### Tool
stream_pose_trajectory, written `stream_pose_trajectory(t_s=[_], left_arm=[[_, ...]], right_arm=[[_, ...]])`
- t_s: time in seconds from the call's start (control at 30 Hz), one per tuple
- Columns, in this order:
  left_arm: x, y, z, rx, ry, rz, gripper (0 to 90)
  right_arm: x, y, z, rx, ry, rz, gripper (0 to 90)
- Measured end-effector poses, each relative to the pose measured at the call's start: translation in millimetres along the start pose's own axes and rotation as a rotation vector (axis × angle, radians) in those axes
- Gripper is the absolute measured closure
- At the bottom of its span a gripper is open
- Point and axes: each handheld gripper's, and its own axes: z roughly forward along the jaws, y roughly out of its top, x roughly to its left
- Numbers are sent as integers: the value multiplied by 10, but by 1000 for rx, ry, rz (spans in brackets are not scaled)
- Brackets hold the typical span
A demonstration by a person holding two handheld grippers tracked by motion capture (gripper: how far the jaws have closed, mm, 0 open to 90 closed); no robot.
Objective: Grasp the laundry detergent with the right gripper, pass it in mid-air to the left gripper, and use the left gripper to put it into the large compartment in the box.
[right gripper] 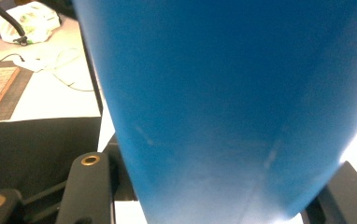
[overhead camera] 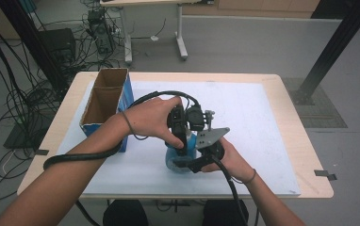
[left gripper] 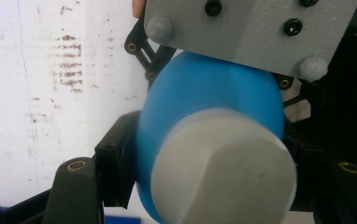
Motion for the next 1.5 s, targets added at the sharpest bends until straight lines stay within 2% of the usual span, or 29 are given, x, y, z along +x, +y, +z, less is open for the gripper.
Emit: stream_pose_trajectory(t_s=[0.43,1.5], left_arm=[[-6,17,-19,5,0,-2,353],[11,-27,-45,-1,-1,-8,353]], right_arm=[[1,18,-17,3,-5,-16,421],[-9,39,-2,-1,0,-10,420]])
